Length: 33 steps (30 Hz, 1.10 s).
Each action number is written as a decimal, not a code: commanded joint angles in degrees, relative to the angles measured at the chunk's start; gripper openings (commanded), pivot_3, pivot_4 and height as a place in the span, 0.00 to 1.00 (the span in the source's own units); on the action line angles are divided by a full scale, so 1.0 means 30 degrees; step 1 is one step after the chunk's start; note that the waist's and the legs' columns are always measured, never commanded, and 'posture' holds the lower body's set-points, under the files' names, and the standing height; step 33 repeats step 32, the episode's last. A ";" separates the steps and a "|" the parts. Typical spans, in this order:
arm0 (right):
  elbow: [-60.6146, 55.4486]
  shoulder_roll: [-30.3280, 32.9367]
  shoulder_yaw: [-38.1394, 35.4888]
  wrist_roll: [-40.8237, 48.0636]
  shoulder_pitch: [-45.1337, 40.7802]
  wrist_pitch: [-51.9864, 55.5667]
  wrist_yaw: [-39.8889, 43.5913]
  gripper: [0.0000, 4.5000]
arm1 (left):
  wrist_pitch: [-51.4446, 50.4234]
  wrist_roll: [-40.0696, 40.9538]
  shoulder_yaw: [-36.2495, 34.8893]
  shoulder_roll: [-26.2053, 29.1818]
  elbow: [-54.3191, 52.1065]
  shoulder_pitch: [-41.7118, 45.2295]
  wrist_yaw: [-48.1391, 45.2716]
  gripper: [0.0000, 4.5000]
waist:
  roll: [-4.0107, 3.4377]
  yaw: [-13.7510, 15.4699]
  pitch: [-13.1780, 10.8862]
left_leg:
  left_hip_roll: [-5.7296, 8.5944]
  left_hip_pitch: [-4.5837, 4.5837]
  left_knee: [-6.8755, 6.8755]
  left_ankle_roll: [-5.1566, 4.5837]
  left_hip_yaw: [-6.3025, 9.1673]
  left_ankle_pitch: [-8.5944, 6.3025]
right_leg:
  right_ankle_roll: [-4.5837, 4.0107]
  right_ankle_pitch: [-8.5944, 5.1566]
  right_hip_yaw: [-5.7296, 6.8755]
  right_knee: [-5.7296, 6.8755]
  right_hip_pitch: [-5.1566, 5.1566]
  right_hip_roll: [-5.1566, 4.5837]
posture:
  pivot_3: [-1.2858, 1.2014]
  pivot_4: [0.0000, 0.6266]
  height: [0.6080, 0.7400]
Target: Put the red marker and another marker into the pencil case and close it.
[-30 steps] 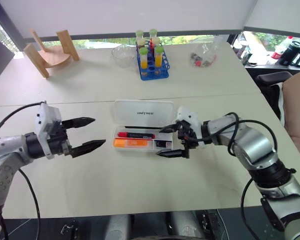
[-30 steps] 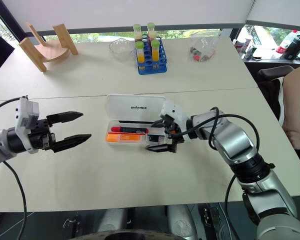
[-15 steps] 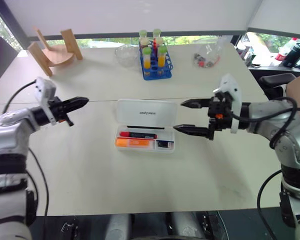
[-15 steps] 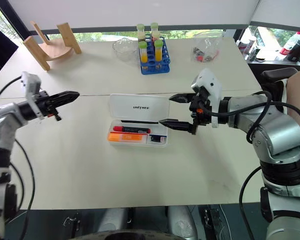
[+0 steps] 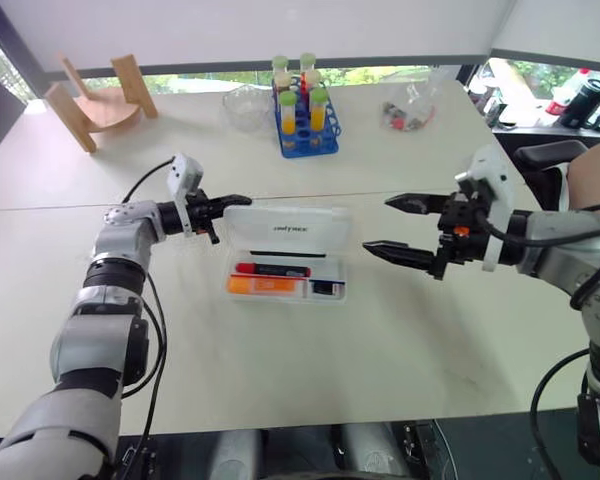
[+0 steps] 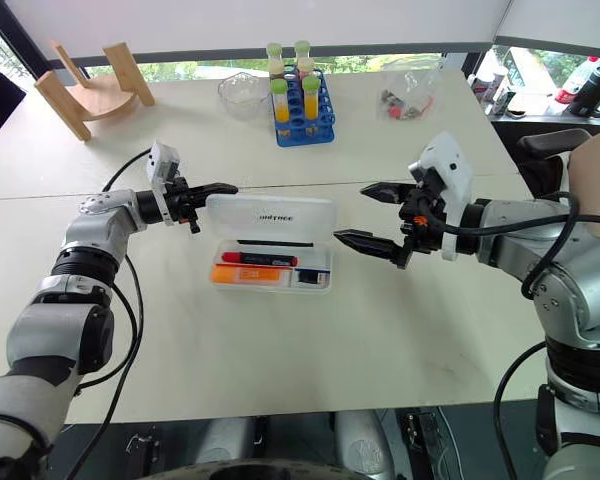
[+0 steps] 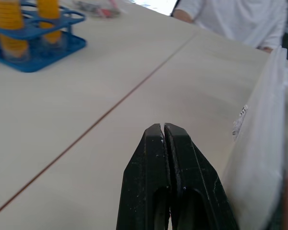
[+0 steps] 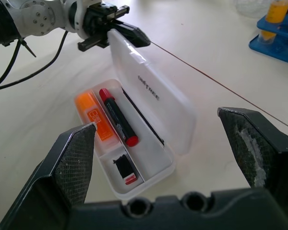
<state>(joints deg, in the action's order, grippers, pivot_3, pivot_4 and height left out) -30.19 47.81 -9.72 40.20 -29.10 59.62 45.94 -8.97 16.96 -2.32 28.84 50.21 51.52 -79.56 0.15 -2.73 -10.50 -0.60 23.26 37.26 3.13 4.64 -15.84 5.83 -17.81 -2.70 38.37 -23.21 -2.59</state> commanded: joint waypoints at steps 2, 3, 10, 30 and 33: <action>-0.0569 0.0342 -0.0363 0.0560 -0.0119 -0.0026 -0.0230 1.00 | -0.2376 0.0682 0.0551 0.1074 -0.3701 -0.1676 -0.2199 0.01 | -0.0002 -0.0015 0.0001 | -0.0003 -0.0002 -0.0002 0.0004 0.0008 0.0003 | -0.0001 0.0000 0.0001 0.0007 -0.0004 0.0007 | 0.52 0.24 1.00; -0.0541 0.0403 -0.0291 0.0601 -0.0139 -0.0051 -0.0258 1.00 | -0.2910 0.0707 0.0830 0.1292 -0.4649 -0.2250 -0.2552 0.01 | -0.0003 0.0006 0.0001 | -0.0004 -0.0003 -0.0004 0.0005 0.0008 0.0004 | -0.0002 -0.0001 -0.0002 0.0016 -0.0005 0.0007 | 0.52 0.24 1.00; -0.0590 0.0607 -0.0240 0.0982 -0.0338 0.0012 -0.0525 1.00 | -0.2809 -0.1084 0.2868 0.1362 -0.8161 -0.5762 -0.0927 0.01 | 0.0001 0.0264 0.0005 | 0.0008 0.0001 0.0010 0.0089 0.0021 0.0051 | 0.0014 0.0010 0.0003 0.0021 0.0016 -0.0024 | 0.52 0.24 1.00; 0.1858 0.2584 0.0824 -0.0431 0.2212 -0.3400 0.2673 1.00 | -1.3115 0.7736 -0.8370 0.7726 -2.3418 -1.6059 0.3794 0.01 | -0.0005 0.0156 0.0014 | -0.0080 -0.0254 -0.0088 0.0081 0.0024 0.0043 | -0.0008 0.0019 -0.0041 -0.0057 0.0230 -0.0019 | 0.52 0.24 1.00; 0.2022 0.2854 0.0859 -0.0444 0.2588 -0.3662 0.3262 1.00 | -1.3669 0.8347 -0.9642 0.7633 -2.4630 -1.7372 0.4515 0.01 | -0.0003 0.0192 0.0011 | -0.0078 -0.0254 -0.0077 0.0081 0.0020 0.0042 | -0.0002 0.0022 -0.0042 -0.0072 0.0248 -0.0046 | 0.52 0.24 1.00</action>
